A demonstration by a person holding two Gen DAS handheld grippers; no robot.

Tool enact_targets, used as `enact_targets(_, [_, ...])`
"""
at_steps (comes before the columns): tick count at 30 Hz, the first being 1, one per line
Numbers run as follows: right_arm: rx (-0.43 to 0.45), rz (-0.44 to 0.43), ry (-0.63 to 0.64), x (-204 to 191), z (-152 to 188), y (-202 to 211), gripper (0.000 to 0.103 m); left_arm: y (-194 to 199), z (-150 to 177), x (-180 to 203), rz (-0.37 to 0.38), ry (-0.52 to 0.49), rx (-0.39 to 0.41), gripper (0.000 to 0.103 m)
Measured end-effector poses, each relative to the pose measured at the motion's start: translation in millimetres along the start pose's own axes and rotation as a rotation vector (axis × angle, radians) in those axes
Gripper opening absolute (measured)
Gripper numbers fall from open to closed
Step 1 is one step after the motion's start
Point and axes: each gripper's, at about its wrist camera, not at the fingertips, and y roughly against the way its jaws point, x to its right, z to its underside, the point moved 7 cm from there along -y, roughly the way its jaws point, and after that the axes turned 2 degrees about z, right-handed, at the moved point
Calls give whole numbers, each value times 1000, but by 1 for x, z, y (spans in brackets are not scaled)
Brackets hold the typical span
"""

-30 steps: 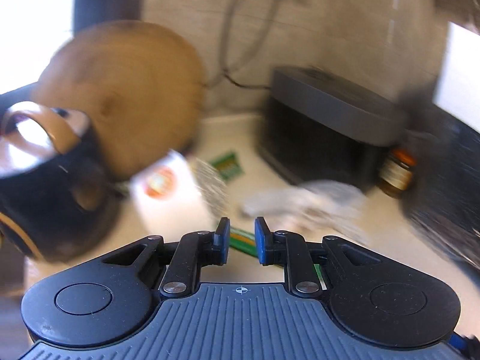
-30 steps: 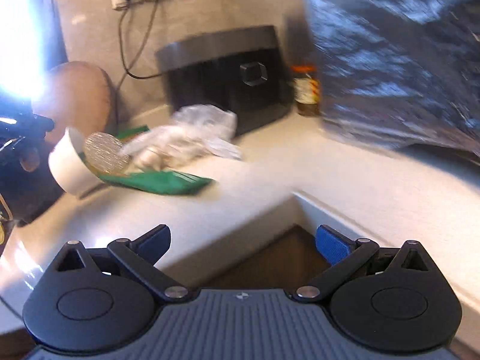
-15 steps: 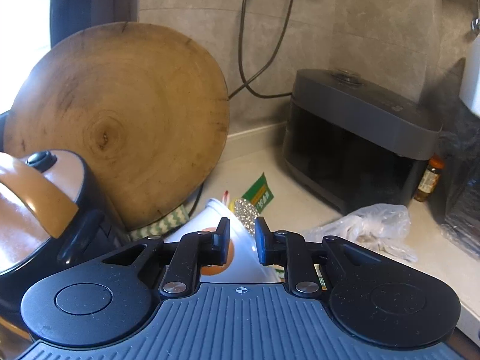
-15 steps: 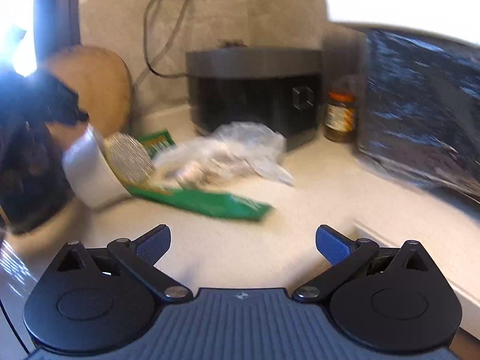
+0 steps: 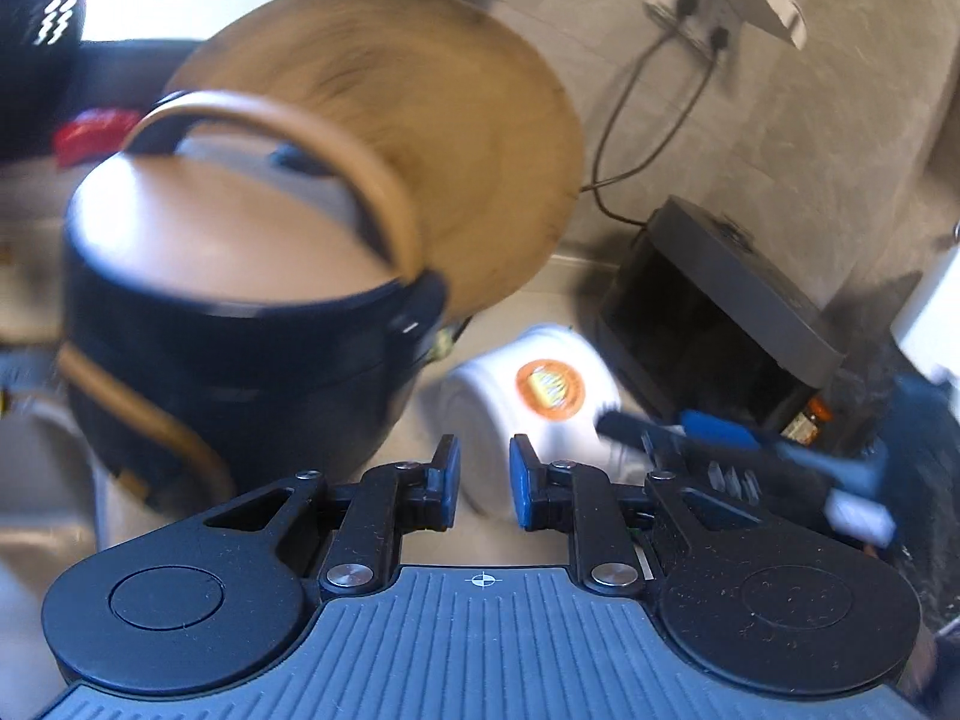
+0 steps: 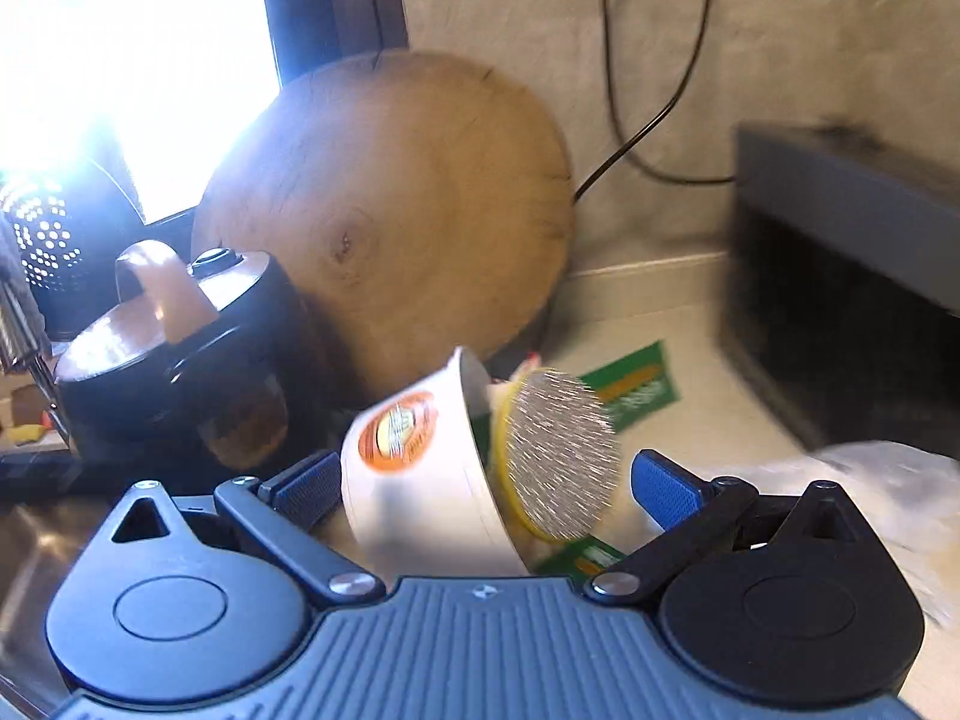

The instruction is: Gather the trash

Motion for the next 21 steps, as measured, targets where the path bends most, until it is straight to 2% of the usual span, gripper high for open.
enact_targets(2, [-74, -61, -58, 5, 1, -20, 99, 10, 6, -10, 1, 21, 5, 21])
enact_targets(4, [-154, -157, -131, 5, 8, -33, 69, 21, 13, -18, -18, 37, 18, 21])
enact_targets(6, [-196, -248, -177, 1, 16, -33, 58, 27, 19, -27, -41, 75, 23, 21])
enact_targets(10, [-277, -319, -224, -3, 45, -18, 51, 24, 26, -35, -77, 146, 19, 21])
enact_targets(12, [-289, -305, -236, 1, 60, -3, 51, 18, 26, -27, -61, 153, 10, 21])
enact_targets(16, [-284, -192, -219, 21, 88, 29, 51, 3, 24, 3, -2, 107, -3, 21])
enact_targets(21, [-232, -110, -216, 49, 104, 69, 51, -19, 18, 49, 51, 33, -9, 21])
